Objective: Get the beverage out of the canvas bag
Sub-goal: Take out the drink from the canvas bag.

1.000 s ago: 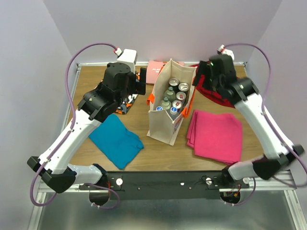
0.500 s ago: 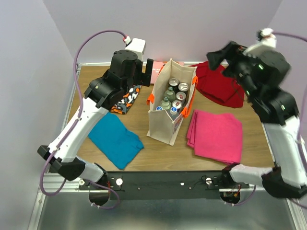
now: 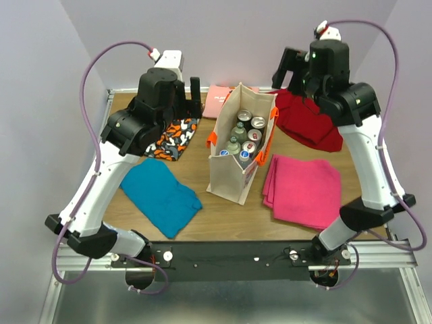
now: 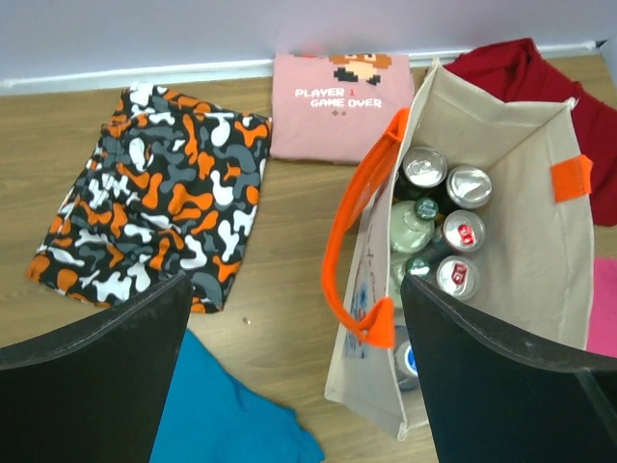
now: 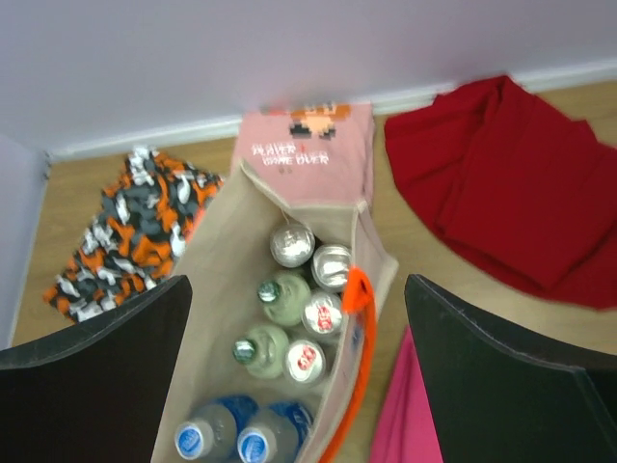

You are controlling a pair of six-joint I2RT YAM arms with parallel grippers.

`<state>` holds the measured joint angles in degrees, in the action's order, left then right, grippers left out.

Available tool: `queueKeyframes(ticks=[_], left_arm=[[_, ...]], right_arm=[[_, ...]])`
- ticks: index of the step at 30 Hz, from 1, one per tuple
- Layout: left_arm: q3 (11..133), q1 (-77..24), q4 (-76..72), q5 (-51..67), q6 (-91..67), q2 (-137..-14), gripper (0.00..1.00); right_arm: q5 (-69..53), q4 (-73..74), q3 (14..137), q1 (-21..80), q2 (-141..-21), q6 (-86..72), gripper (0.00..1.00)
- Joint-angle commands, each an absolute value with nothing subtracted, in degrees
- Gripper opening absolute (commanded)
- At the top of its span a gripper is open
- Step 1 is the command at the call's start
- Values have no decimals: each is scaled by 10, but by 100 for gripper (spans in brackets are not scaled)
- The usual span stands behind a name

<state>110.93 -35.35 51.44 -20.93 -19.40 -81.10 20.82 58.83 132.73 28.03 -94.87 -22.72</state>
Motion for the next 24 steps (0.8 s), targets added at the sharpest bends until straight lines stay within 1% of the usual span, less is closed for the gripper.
queueKeyframes(ticks=[1, 4, 6, 7, 9, 11, 15, 17, 20, 24], left_arm=[[1014, -351, 492, -218, -195, -753, 99], [982, -348, 461, -215, -162, -714, 99], [1003, -348, 484, -189, -154, -713, 99], [1018, -347, 502, -183, -157, -715, 99], [1011, -348, 502, -163, -159, -709, 99], [986, -347, 497, -153, -177, -697, 99], [943, -348, 498, -141, -206, -668, 99], [927, -348, 503, -145, -218, -656, 99], [916, -348, 501, -141, -224, -653, 99], [921, -348, 514, -141, -221, -665, 99]], right_arm=[[163, 578, 1161, 280, -851, -213, 100], [125, 555, 1122, 280, -822, -204, 100], [112, 581, 1143, 280, -823, -212, 100], [105, 587, 1142, 280, -822, -215, 100], [110, 596, 1127, 280, -814, -212, 99], [127, 596, 1090, 280, -805, -224, 98], [106, 572, 1015, 280, -760, -240, 98], [114, 558, 989, 280, -745, -247, 100], [108, 548, 984, 280, -735, -241, 100], [103, 566, 995, 280, -751, -232, 100]])
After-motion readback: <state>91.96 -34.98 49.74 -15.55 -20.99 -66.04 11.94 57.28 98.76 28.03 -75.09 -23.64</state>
